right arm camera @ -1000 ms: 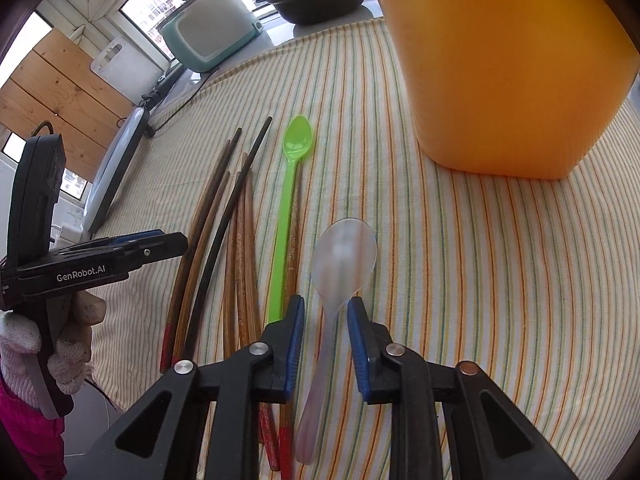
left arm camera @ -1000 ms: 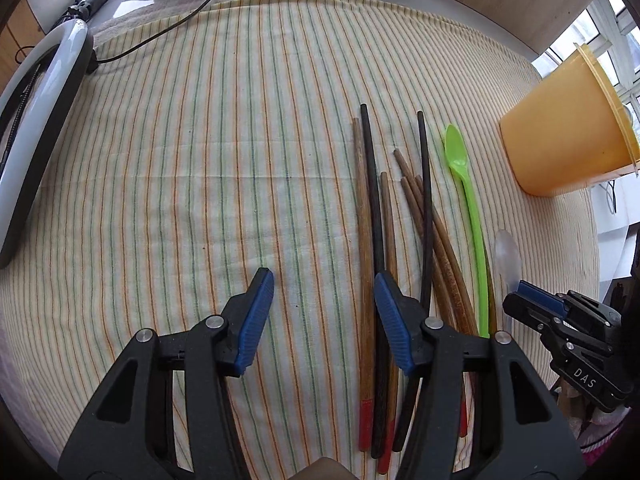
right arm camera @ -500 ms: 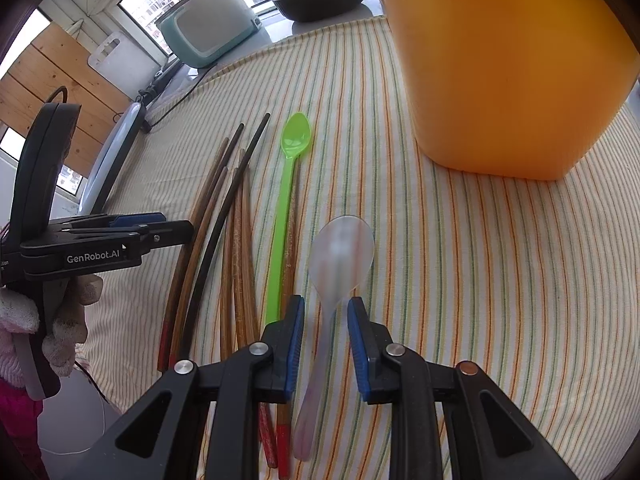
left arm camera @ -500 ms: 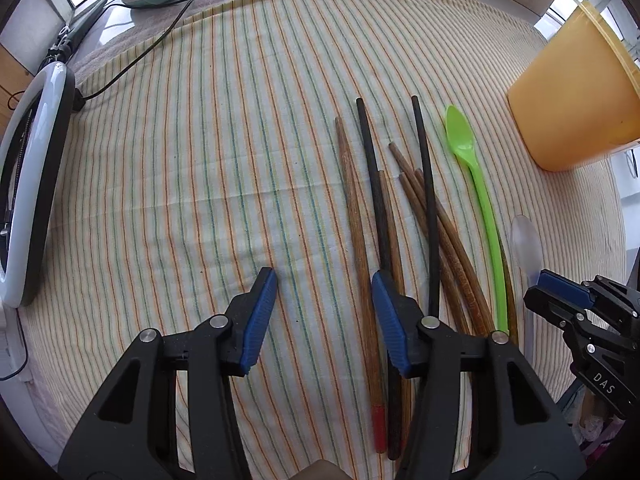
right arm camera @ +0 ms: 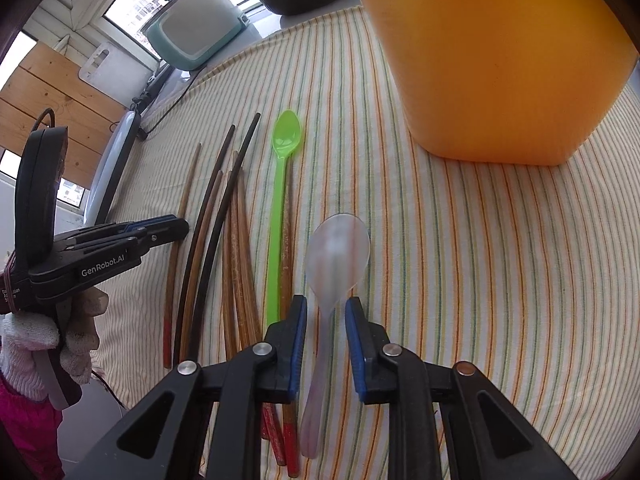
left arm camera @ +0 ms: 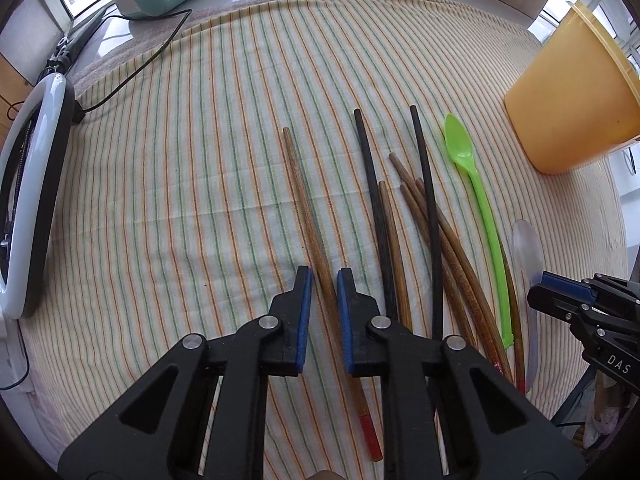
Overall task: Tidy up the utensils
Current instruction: 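Grasp a wooden chopstick with the left tool while the right tool grasps the clear spoon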
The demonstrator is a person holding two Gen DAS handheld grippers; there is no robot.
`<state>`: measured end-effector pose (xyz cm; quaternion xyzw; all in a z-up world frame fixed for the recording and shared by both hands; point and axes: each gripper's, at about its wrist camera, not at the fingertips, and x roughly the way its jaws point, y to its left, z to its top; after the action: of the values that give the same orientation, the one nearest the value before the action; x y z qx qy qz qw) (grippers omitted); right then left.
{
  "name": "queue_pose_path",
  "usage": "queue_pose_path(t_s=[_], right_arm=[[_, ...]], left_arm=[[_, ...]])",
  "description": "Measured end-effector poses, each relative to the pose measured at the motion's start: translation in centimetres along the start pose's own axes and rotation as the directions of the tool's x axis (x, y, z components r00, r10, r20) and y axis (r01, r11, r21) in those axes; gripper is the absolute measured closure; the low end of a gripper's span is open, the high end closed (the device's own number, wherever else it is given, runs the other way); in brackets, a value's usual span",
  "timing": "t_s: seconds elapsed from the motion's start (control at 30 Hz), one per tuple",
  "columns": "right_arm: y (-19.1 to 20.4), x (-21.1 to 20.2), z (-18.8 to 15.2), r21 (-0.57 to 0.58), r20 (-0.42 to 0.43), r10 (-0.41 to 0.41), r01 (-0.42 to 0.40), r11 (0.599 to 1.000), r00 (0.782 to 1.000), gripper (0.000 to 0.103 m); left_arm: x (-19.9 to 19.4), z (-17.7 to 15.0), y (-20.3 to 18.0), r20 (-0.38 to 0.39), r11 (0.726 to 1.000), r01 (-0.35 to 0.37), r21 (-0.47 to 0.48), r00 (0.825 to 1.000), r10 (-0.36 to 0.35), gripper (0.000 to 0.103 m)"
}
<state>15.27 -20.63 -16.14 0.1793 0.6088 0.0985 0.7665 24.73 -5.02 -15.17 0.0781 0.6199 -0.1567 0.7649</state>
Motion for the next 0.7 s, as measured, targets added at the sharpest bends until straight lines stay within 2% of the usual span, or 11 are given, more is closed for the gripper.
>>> queue_pose_path(t_s=[0.13, 0.3, 0.4, 0.7], right_arm=[[0.6, 0.3, 0.2, -0.020, -0.007, -0.018, 0.017, 1.000, 1.000, 0.088], [1.3, 0.5, 0.3, -0.069, -0.005, -0.056, 0.056, 0.996, 0.998, 0.093], [1.4, 0.5, 0.2, -0.081, -0.007, -0.051, 0.050, 0.995, 0.999, 0.096], [1.8, -0.6, -0.1, -0.112, 0.045, -0.027, 0.032, 0.993, 0.999, 0.100]], left_arm=[[0.0, 0.2, -1.0, 0.000, 1.000, 0.005, -0.018, 1.000, -0.005, 0.090], [-0.1, 0.0, -0.5, 0.001, 0.999, 0.035, -0.015, 0.999, -0.035, 0.090], [-0.4, -0.9, 2.3, 0.013, 0.998, 0.058, -0.037, 0.998, -0.058, 0.095], [-1.9, -2.3, 5.9, 0.080, 0.983, 0.139, -0.121, 0.988, -0.130, 0.098]])
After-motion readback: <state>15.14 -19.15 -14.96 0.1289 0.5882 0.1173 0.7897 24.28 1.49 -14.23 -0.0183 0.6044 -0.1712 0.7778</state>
